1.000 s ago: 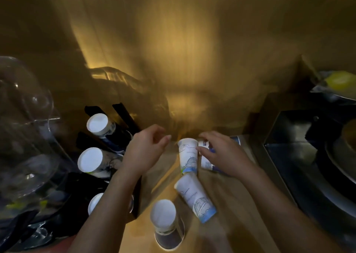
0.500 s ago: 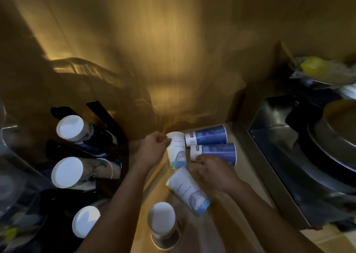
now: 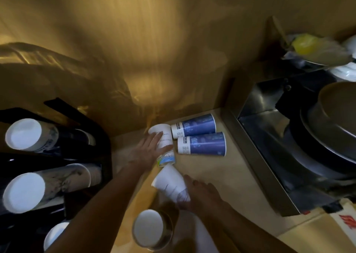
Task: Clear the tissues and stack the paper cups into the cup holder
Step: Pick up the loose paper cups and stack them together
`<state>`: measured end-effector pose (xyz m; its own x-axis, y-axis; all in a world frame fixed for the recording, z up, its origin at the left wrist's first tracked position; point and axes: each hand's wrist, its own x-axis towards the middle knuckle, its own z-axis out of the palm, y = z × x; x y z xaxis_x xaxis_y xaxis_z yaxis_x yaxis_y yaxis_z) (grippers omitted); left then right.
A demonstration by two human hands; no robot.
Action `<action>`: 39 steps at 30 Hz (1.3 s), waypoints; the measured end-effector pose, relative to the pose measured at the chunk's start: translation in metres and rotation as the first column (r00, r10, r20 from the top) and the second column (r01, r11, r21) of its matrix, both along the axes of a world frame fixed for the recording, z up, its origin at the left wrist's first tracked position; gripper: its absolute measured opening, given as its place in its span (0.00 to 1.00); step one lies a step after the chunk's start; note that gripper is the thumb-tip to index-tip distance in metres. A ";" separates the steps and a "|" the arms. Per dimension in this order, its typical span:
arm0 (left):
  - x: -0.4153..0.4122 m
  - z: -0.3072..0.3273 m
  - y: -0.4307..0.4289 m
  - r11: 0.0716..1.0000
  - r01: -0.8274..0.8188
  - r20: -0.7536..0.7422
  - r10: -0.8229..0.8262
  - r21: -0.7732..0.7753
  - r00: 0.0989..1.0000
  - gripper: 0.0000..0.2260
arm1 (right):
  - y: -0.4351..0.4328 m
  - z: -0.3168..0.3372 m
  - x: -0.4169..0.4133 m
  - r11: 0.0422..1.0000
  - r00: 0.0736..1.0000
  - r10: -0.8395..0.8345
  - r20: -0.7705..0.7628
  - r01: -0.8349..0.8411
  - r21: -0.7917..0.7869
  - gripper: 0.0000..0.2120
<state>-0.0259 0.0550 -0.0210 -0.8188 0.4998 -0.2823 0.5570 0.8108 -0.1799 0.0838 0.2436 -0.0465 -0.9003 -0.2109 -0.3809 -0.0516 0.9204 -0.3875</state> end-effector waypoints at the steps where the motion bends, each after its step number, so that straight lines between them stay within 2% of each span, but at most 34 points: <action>1: 0.000 0.002 0.002 0.999 0.045 -0.053 -0.046 -0.019 0.998 0.32 | 0.000 -0.002 0.001 1.000 1.000 0.009 0.010 -0.009 -0.003 0.39; 5: -0.006 -0.002 0.006 0.988 0.138 -0.188 -0.147 -0.063 0.971 0.27 | 0.003 -0.006 0.001 0.999 0.998 0.050 0.034 -0.049 -0.006 0.39; 9: -0.012 -0.014 0.010 0.984 0.143 -0.211 -0.162 -0.102 0.964 0.26 | 0.011 -0.005 -0.003 0.996 0.994 0.086 0.064 -0.086 -0.001 0.39; 13: -0.010 -0.025 0.011 0.990 0.122 -0.219 -0.134 -0.069 0.967 0.23 | 0.022 -0.001 -0.008 0.997 0.994 0.073 0.076 -0.074 0.017 0.38; 17: -0.005 -0.024 0.010 0.998 0.049 -0.194 -0.039 0.046 0.980 0.27 | 0.036 0.009 -0.014 0.996 0.998 -0.017 0.065 0.023 -0.082 0.36; 20: -0.004 -0.017 0.014 0.959 -0.083 -0.179 0.135 0.271 0.975 0.27 | 0.048 0.021 -0.023 0.963 0.990 -0.139 0.036 0.144 -0.229 0.35; 22: -0.005 -0.013 0.015 0.856 -0.267 -0.071 0.331 0.443 0.941 0.27 | 0.055 0.029 -0.029 0.913 0.979 -0.205 0.021 0.199 -0.355 0.34; 23: -0.005 -0.012 0.015 0.772 -0.356 -0.002 0.420 0.526 0.907 0.27 | 0.057 0.034 -0.033 0.883 0.971 -0.237 0.019 0.224 -0.413 0.35; 24: -0.004 -0.010 0.016 0.646 -0.427 0.084 0.491 0.632 0.867 0.27 | 0.059 0.038 -0.037 0.846 0.960 -0.278 0.022 0.256 -0.468 0.36; 26: -0.001 -0.003 0.018 0.308 -0.513 0.292 0.548 0.801 0.784 0.26 | 0.064 0.047 -0.043 0.772 0.931 -0.364 0.009 0.307 -0.557 0.36; 27: 0.001 -0.001 0.019 0.176 -0.531 0.372 0.535 0.829 0.759 0.26 | 0.065 0.052 -0.045 0.753 0.917 -0.397 -0.028 0.308 -0.581 0.35; 28: 0.002 -0.001 0.019 0.101 -0.537 0.420 0.509 0.838 0.751 0.27 | 0.066 0.058 -0.048 0.746 0.903 -0.423 -0.080 0.297 -0.596 0.34; 29: 0.005 -0.002 0.019 0.066 -0.543 0.451 0.480 0.837 0.753 0.28 | 0.067 0.064 -0.050 0.740 0.886 -0.445 -0.129 0.283 -0.610 0.32; 33: 0.019 -0.016 0.014 0.032 -0.601 0.536 0.417 0.799 0.734 0.27 | 0.069 0.085 -0.057 0.684 0.823 -0.530 -0.204 0.273 -0.676 0.30; 35: 0.026 -0.023 0.013 -0.011 -0.609 0.564 0.391 0.793 0.727 0.28 | 0.069 0.093 -0.057 0.700 0.792 -0.551 -0.262 0.268 -0.662 0.30; 39: 0.031 -0.024 0.013 0.000 -0.615 0.576 0.351 0.788 0.738 0.29 | 0.065 0.106 -0.055 0.725 0.723 -0.570 -0.391 0.217 -0.654 0.28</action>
<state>0.0054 0.0679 -0.0453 -0.9900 -0.0234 -0.1390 -0.1379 0.3644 0.9210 0.0286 0.3084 0.0594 -0.9463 0.2126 0.2436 -0.0915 0.5464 -0.8325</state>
